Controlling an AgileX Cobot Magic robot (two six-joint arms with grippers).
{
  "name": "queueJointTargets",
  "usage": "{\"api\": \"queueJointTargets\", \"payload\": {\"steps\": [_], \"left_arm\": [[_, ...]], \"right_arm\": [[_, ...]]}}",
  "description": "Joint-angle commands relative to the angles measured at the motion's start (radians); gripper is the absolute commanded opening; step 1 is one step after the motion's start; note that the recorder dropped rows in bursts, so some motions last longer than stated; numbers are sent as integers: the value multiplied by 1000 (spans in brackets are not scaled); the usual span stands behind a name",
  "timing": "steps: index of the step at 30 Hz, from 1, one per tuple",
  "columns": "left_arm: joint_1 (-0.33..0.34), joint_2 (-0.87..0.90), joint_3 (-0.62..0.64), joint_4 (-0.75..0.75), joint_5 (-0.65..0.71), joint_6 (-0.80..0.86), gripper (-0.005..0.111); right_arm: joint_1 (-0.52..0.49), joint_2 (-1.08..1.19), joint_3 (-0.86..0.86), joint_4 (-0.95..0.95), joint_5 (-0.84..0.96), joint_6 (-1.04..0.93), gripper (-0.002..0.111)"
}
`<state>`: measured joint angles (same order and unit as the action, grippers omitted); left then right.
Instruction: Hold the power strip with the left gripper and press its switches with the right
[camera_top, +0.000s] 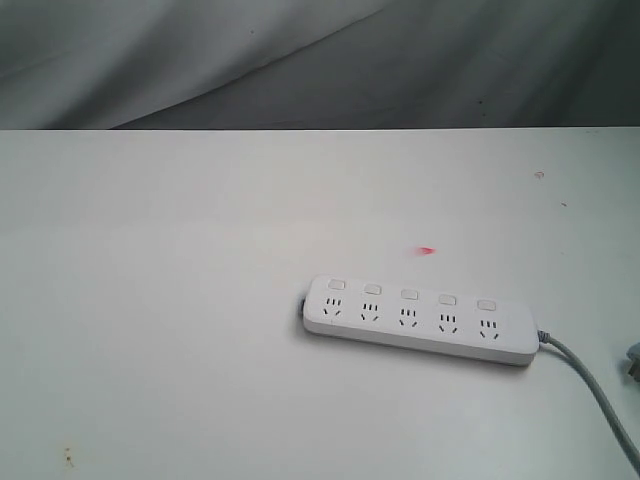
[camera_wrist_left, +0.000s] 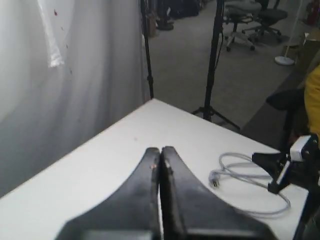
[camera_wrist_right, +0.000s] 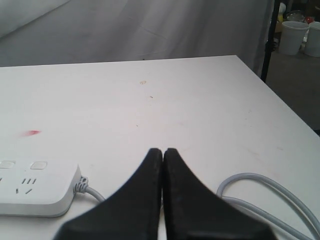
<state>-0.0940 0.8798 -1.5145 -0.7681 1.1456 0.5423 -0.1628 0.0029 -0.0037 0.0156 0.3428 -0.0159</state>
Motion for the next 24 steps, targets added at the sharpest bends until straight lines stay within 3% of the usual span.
{"api": "queueJointTargets", "payload": {"steps": [1,4,9,11,20,24], "left_arm": [[3,-55,-1,17,-198,-19,0],[3,-81,-1,89,-279,-102,0],[3,-124,18,468,-308,-471,0],[3,-152,54,570,-323,-542,0],[3,-351,371,722,-534,-579,0],[3,-437,539,801,-586,-671,0]], "right_arm": [[4,-3,4,3,-3,-1,0],[4,-3,4,3,-3,-1,0],[4,-3,4,3,-3,-1,0],[4,-3,4,3,-3,-1,0],[4,-3,4,3,-3,-1,0],[4,-3,4,3,-3,-1,0]]}}
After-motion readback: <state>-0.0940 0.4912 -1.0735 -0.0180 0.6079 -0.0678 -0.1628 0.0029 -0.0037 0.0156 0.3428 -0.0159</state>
